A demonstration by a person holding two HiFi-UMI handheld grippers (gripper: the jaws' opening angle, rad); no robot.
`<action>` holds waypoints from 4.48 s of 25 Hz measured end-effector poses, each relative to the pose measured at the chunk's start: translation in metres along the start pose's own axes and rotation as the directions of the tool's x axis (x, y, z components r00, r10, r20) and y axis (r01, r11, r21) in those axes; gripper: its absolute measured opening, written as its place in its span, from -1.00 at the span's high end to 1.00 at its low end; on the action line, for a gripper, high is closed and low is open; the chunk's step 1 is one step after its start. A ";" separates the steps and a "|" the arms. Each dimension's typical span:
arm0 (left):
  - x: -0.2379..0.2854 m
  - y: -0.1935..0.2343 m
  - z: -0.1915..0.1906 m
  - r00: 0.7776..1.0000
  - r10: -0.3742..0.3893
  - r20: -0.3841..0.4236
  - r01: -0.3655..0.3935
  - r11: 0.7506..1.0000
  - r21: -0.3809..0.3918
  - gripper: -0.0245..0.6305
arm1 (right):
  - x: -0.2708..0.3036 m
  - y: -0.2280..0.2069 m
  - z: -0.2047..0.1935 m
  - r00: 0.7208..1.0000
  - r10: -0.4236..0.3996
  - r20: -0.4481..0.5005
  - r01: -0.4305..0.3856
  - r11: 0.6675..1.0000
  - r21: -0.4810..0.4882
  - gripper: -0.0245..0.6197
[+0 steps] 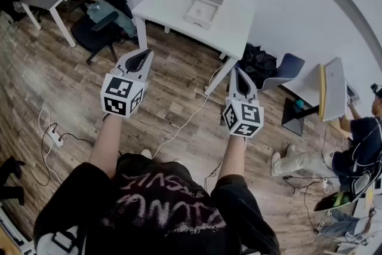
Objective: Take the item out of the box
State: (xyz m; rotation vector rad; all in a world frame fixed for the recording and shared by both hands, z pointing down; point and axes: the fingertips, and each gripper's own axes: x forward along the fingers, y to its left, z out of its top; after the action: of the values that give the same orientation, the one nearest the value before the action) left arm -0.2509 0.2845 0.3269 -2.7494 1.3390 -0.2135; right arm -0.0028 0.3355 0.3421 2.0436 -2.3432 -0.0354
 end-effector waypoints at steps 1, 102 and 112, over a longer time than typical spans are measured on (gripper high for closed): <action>0.000 -0.002 0.000 1.000 0.000 0.001 0.000 1.000 -0.001 0.92 | 0.000 0.000 0.000 1.000 0.002 0.000 -0.002 1.000 -0.003 0.91; 0.532 0.139 -0.032 0.983 -0.148 -0.111 0.146 0.989 -0.025 0.92 | 0.474 -0.240 -0.043 1.000 -0.013 -0.019 0.014 0.999 0.031 0.90; 0.593 0.138 -0.025 0.987 -0.107 -0.119 0.105 0.994 -0.023 0.92 | 0.529 -0.279 -0.048 0.999 0.037 -0.025 -0.036 0.998 0.047 0.90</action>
State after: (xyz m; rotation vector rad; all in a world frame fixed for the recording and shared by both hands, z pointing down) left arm -0.0009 -0.2679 0.3883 -2.8657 1.2259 -0.3817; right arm 0.2034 -0.2260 0.3839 2.0084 -2.3876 0.0459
